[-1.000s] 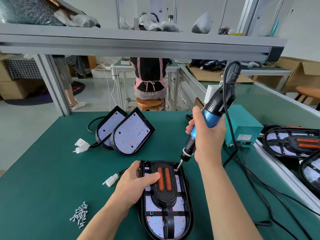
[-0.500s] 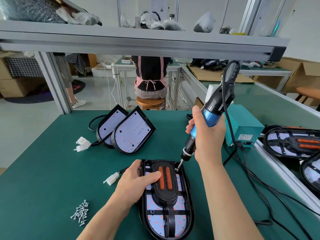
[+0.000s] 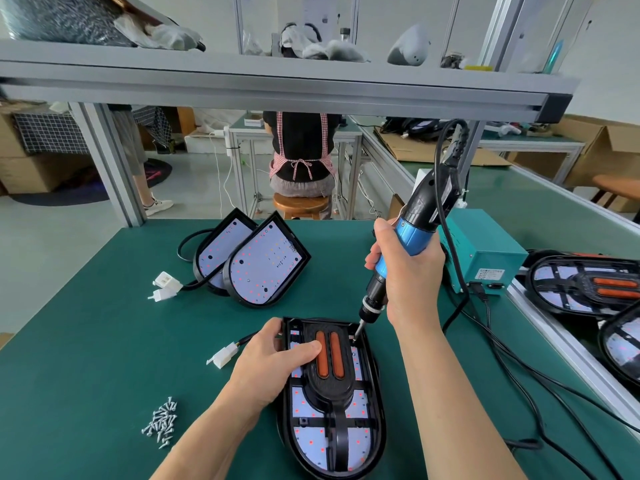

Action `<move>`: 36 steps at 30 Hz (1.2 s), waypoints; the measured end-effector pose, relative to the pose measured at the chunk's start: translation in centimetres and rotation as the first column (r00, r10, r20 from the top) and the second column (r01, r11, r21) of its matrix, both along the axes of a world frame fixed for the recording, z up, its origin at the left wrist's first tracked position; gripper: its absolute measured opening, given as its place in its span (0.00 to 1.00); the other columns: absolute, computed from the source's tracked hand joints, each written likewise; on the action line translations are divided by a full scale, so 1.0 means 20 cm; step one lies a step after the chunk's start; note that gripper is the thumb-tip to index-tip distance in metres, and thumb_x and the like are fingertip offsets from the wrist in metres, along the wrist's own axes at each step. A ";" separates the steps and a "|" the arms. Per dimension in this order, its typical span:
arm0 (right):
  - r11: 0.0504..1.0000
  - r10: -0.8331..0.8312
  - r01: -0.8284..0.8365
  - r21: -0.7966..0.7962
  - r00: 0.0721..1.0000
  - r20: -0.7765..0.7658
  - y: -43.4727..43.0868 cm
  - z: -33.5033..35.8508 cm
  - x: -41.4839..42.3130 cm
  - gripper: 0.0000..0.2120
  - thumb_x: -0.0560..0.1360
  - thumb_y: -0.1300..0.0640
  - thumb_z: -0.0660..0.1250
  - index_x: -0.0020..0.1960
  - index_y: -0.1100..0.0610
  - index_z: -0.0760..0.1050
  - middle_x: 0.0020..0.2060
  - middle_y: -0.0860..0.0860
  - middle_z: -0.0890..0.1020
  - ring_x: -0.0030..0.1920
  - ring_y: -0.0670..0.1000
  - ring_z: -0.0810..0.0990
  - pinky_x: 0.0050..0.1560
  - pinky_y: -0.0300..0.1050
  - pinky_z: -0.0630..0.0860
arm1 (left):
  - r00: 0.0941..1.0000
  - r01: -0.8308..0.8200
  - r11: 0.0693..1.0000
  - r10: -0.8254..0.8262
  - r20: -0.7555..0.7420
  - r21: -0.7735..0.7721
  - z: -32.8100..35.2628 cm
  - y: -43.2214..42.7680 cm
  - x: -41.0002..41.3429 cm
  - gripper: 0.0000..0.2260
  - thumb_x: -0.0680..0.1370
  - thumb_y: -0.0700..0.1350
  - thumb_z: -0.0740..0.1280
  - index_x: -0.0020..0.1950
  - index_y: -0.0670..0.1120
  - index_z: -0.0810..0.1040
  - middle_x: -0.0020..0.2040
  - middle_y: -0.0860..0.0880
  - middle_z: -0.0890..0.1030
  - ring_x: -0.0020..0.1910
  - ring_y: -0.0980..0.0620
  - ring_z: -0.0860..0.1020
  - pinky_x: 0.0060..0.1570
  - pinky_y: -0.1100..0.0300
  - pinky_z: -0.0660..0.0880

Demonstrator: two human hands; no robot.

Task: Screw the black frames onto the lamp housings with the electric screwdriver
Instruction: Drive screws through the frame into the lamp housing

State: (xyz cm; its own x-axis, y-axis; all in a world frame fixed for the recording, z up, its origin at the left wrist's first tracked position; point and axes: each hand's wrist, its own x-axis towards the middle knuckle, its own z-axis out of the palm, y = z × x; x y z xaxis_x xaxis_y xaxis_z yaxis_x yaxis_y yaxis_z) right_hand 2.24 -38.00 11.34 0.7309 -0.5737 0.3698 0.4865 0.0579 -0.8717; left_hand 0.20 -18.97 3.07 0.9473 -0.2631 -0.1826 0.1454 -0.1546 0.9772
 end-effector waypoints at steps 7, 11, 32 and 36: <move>1.000 0.005 -0.004 -0.010 1.000 0.027 -0.02 -0.02 0.00 0.09 0.72 0.58 0.70 0.40 0.56 0.69 0.22 0.50 0.74 0.24 0.50 0.73 0.32 0.39 0.74 | 1.000 -0.005 1.000 0.005 0.009 -0.005 -0.01 0.00 0.01 0.24 0.63 0.59 0.76 0.57 0.54 0.80 0.53 0.55 0.86 0.55 0.51 0.83 0.63 0.45 0.75; 0.998 0.056 -0.055 -0.036 0.998 0.029 -0.02 -0.03 0.01 0.09 0.72 0.58 0.70 0.39 0.56 0.70 0.22 0.50 0.74 0.24 0.50 0.72 0.33 0.41 0.74 | 1.000 0.006 1.000 -0.006 0.001 -0.006 -0.02 0.00 0.01 0.22 0.64 0.58 0.76 0.55 0.55 0.80 0.53 0.55 0.86 0.54 0.52 0.84 0.63 0.45 0.76; 0.930 0.175 -0.242 0.276 0.954 0.244 -0.19 0.00 -0.07 0.04 0.72 0.58 0.72 0.44 0.53 0.77 0.29 0.51 0.73 0.27 0.50 0.72 0.32 0.42 0.73 | 1.000 -0.013 1.000 0.013 -0.014 0.001 0.02 0.00 -0.01 0.25 0.66 0.53 0.76 0.60 0.47 0.78 0.55 0.51 0.86 0.54 0.51 0.84 0.61 0.50 0.78; 0.810 0.105 -0.190 0.554 0.978 0.182 -0.21 -0.04 -0.11 0.06 0.77 0.60 0.70 0.47 0.55 0.73 0.31 0.49 0.73 0.29 0.47 0.72 0.32 0.40 0.73 | 1.000 -0.013 1.000 0.013 -0.005 0.012 0.02 0.00 -0.01 0.17 0.69 0.50 0.77 0.56 0.49 0.80 0.50 0.54 0.87 0.50 0.54 0.85 0.52 0.56 0.78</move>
